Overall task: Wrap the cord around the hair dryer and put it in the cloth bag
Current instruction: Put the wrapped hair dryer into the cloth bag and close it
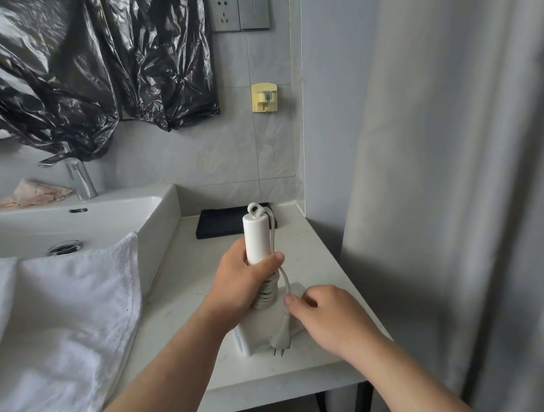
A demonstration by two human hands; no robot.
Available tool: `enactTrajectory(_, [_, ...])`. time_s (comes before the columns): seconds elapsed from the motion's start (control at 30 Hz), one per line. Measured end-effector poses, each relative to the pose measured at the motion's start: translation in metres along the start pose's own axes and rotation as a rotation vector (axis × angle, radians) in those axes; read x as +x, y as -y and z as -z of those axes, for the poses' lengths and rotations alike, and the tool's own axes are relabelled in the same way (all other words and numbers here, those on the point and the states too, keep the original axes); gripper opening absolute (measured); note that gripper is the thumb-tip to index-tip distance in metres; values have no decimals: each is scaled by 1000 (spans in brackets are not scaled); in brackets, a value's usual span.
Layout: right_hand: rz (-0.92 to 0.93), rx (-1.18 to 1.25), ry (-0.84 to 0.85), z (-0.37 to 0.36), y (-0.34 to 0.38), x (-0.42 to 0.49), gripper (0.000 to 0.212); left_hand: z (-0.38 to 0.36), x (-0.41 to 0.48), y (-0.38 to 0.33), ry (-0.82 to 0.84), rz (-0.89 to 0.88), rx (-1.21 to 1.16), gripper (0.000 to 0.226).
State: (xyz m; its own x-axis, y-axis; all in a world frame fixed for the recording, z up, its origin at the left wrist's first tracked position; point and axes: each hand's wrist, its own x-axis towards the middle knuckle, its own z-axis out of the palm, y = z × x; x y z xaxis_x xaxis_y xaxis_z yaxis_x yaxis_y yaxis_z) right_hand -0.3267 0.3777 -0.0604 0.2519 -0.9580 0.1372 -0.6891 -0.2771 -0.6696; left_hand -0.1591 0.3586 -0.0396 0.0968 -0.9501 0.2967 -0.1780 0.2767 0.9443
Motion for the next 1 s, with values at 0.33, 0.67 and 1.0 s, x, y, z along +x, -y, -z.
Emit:
enactTrajectory(0.33, [-4, 185, 24, -26, 21, 10, 34, 1, 3, 5, 15, -1, -132, 56])
enactTrajectory(0.67, [-56, 459, -153, -13, -1, 1, 49, 16, -1, 3, -9, 86, -382, 29])
enactTrajectory(1.0, [-250, 1144, 148, -34, 39, -19, 90, 28, -37, -33, -212, 13, -820, 17])
